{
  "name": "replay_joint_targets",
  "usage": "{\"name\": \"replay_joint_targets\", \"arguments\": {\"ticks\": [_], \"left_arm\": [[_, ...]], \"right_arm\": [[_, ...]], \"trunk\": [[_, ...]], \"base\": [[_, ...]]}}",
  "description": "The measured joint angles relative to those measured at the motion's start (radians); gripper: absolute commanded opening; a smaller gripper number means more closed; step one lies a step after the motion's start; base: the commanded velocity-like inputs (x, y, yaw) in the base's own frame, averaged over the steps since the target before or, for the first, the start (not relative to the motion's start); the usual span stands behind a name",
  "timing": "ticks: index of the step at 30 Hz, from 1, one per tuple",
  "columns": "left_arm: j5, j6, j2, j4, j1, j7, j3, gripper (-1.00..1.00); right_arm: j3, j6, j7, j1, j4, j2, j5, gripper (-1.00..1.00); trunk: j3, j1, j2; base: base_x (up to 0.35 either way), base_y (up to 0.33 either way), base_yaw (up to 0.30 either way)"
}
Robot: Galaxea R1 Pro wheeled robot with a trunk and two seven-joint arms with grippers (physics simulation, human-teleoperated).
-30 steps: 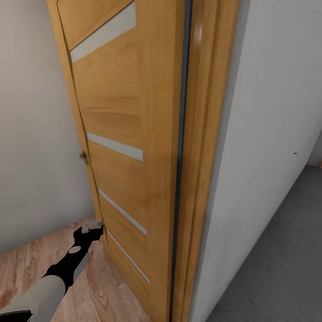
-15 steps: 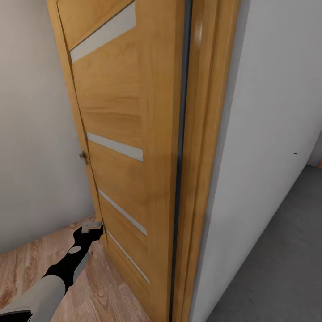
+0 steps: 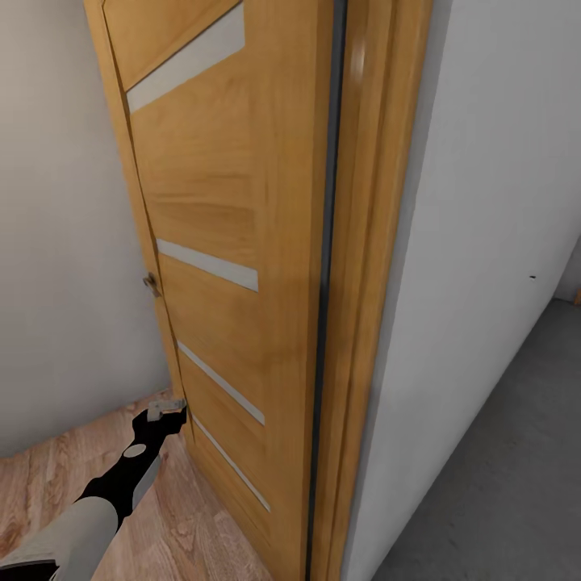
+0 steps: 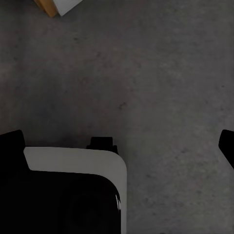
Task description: Move the two storage containers from the living room to the garage. In the garage, place one container on the floor and stack the other container on top of it (either order is fine).
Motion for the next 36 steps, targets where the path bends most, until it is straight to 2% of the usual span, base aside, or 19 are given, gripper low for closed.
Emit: {"name": "replay_joint_targets", "arguments": {"ticks": [7,21,36], "left_arm": [[0.000,0.000,0.000,0.000,0.000,0.000,0.000,1.00],[0.000,0.000,0.000,0.000,0.000,0.000,0.000,1.00],[0.000,0.000,0.000,0.000,0.000,0.000,0.000,1.00]], "right_arm": [[0.000,0.000,0.000,0.000,0.000,0.000,0.000,1.00],[0.000,0.000,0.000,0.000,0.000,0.000,0.000,1.00],[0.000,0.000,0.000,0.000,0.000,0.000,0.000,1.00]], "trunk": [[0.000,0.000,0.000],[0.000,0.000,0.000],[0.000,0.000,0.000]], "base": [[0.007,0.000,0.000],[0.115,0.000,0.000],[0.011,0.000,0.000]]}}
